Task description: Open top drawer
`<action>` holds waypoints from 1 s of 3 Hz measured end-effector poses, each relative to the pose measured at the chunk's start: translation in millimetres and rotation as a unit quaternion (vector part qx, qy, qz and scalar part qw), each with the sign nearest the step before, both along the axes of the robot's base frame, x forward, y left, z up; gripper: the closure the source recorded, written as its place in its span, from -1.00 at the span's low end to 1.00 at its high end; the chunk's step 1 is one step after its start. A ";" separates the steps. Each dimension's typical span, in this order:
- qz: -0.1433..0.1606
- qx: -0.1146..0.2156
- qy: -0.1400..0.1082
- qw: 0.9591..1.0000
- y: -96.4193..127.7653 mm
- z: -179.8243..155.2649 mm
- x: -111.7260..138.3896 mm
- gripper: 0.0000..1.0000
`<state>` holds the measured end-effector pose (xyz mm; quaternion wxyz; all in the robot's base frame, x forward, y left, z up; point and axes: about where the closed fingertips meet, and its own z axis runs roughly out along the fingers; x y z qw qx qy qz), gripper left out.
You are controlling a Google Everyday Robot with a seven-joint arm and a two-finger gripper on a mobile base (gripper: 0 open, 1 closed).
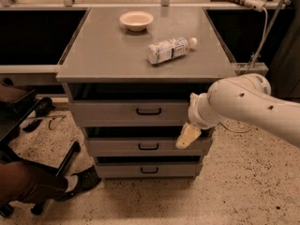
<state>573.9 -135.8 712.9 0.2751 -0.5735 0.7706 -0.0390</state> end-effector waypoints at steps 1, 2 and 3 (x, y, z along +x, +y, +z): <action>-0.012 0.004 -0.023 1.000 4.6 -10.3 29.7 -1.00; -0.014 0.002 -0.025 1.000 9.4 -21.9 52.1 -1.00; -0.006 -0.004 -0.015 1.000 17.2 -34.5 73.4 -1.00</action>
Offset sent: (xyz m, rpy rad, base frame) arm 0.0799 0.0138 -0.0353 -0.0041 -0.0549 -0.0347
